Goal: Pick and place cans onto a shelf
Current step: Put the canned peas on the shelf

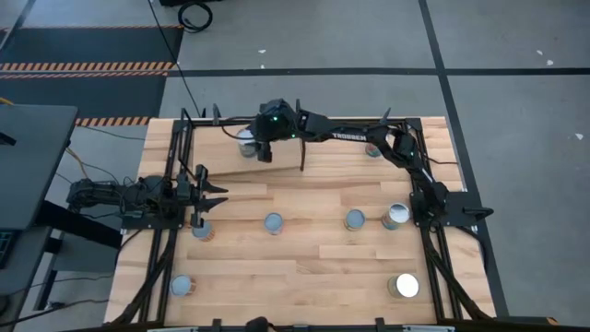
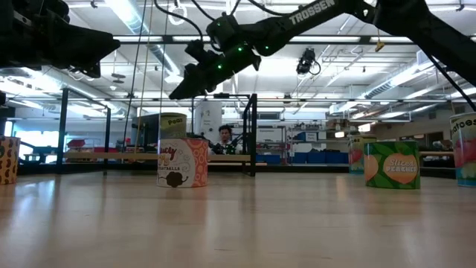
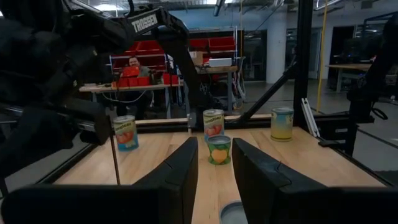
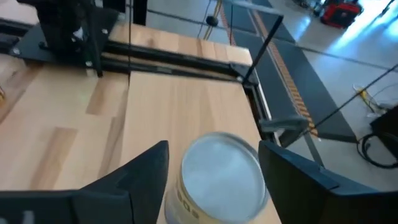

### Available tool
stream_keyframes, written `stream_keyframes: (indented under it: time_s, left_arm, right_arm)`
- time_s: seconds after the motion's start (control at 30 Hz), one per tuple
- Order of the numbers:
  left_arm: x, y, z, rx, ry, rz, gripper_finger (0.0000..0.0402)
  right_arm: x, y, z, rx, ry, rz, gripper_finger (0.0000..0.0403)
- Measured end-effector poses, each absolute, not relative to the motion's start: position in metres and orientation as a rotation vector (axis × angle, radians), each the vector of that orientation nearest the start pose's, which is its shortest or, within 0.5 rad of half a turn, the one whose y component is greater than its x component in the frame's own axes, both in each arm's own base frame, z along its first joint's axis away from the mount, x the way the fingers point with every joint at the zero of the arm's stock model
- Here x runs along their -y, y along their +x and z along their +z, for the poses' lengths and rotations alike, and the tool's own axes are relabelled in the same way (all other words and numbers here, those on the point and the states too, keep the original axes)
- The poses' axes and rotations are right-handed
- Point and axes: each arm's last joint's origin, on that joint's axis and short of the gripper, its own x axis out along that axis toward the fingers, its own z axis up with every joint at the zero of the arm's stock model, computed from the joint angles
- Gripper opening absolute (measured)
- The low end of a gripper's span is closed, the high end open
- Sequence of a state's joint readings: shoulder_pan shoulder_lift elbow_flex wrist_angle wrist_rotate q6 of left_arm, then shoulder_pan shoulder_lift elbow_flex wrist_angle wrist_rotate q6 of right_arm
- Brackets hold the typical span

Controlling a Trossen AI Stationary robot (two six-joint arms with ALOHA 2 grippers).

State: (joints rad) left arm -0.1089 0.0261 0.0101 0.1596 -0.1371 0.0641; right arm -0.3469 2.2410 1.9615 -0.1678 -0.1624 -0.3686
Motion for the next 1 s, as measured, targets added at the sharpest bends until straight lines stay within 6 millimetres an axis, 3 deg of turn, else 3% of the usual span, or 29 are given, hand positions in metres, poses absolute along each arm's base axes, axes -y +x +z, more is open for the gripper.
stream_keyframes:
  time_s: [0.53,0.77,1.0]
  left_arm:
    - [0.007,0.097,0.180,0.142,0.046,0.033,0.0105]
    - [0.007,0.097,0.180,0.142,0.046,0.033,0.0105]
    - [0.007,0.097,0.180,0.142,0.046,0.032,0.0105]
  right_arm:
    - [0.163,0.499,0.261,-0.425,-0.285,-0.102,0.0274]
    - [0.161,0.504,0.239,-0.480,-0.263,-0.079,0.0272]
    - [0.155,0.503,0.250,-0.470,-0.304,-0.091,0.0272]
